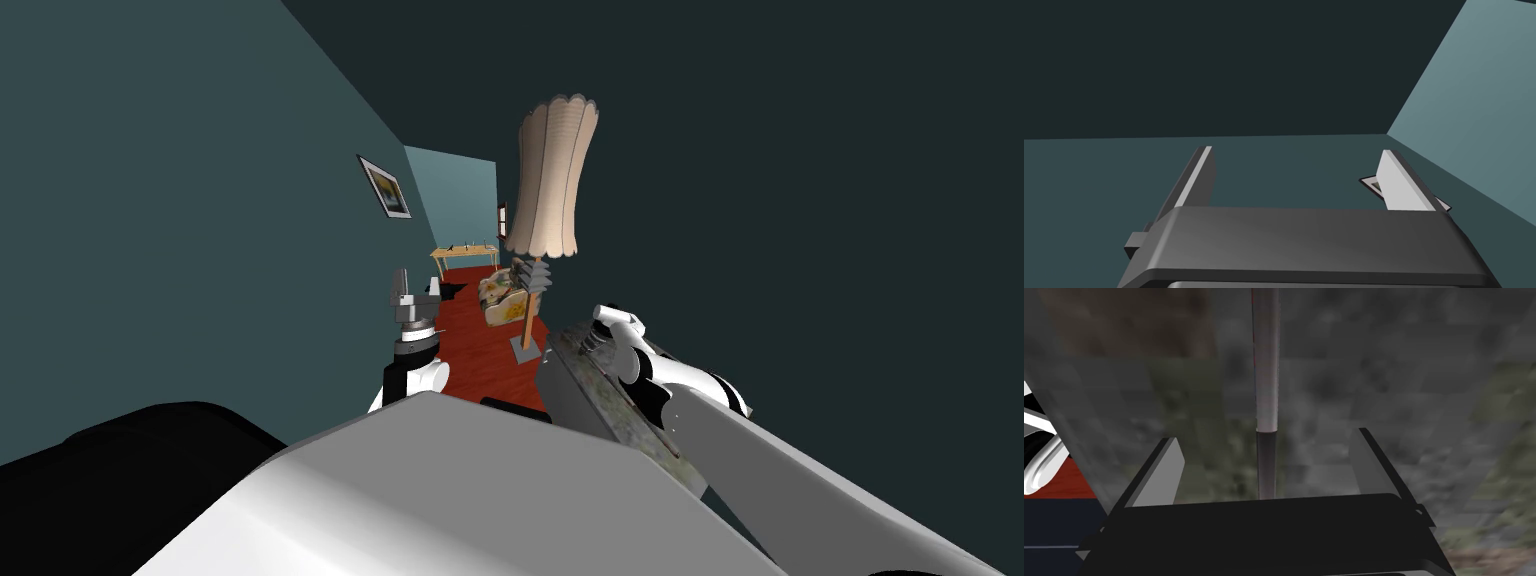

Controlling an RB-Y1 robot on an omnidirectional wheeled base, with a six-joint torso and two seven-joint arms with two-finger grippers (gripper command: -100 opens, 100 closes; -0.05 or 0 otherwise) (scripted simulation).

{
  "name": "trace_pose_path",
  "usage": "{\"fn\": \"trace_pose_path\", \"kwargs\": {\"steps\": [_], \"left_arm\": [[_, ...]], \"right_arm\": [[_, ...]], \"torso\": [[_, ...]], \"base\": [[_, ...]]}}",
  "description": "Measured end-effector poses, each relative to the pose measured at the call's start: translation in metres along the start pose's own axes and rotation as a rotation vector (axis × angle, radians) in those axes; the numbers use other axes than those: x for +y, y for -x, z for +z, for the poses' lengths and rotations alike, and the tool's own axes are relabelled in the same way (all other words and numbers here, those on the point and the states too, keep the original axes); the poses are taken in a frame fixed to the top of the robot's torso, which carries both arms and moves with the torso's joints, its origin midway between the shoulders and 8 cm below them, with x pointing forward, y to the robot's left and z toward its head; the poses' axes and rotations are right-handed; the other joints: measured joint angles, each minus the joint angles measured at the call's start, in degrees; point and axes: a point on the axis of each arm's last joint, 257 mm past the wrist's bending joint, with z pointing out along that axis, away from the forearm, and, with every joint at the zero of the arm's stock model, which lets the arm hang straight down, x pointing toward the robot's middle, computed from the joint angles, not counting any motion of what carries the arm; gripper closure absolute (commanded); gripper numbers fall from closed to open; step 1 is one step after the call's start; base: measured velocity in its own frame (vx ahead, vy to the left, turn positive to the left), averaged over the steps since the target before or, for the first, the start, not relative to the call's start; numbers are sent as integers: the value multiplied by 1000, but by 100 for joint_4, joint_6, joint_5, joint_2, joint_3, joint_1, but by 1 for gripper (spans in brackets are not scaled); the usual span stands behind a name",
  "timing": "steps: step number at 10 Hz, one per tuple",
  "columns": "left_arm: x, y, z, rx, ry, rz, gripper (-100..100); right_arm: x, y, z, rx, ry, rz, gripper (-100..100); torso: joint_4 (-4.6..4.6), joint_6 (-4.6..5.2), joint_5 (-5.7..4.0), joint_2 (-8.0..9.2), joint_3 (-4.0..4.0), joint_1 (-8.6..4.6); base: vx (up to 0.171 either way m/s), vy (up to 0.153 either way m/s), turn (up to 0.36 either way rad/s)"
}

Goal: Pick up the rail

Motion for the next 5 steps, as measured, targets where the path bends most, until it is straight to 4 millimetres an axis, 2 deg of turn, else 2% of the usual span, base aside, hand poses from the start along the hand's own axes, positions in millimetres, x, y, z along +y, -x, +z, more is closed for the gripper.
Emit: {"fn": "trace_pose_path", "kwargs": {"steps": [3, 4, 5], "left_arm": [[0, 0, 0, 0, 0, 0, 0], [0, 0, 0, 0, 0, 0, 0], [0, 0, 0, 0, 0, 0, 0]], "right_arm": [[-10, 12, -2, -45, -56, 32, -100], [-11, 13, -2, -49, -59, 34, 0], [-11, 13, -2, -48, -59, 34, -100]], "torso": [[1, -1, 2, 6, 4, 9], [2, -3, 2, 9, 5, 6], [3, -2, 1, 12, 7, 3]], "base": [[15, 17, -46], [0, 0, 0], [16, 9, -35]]}}
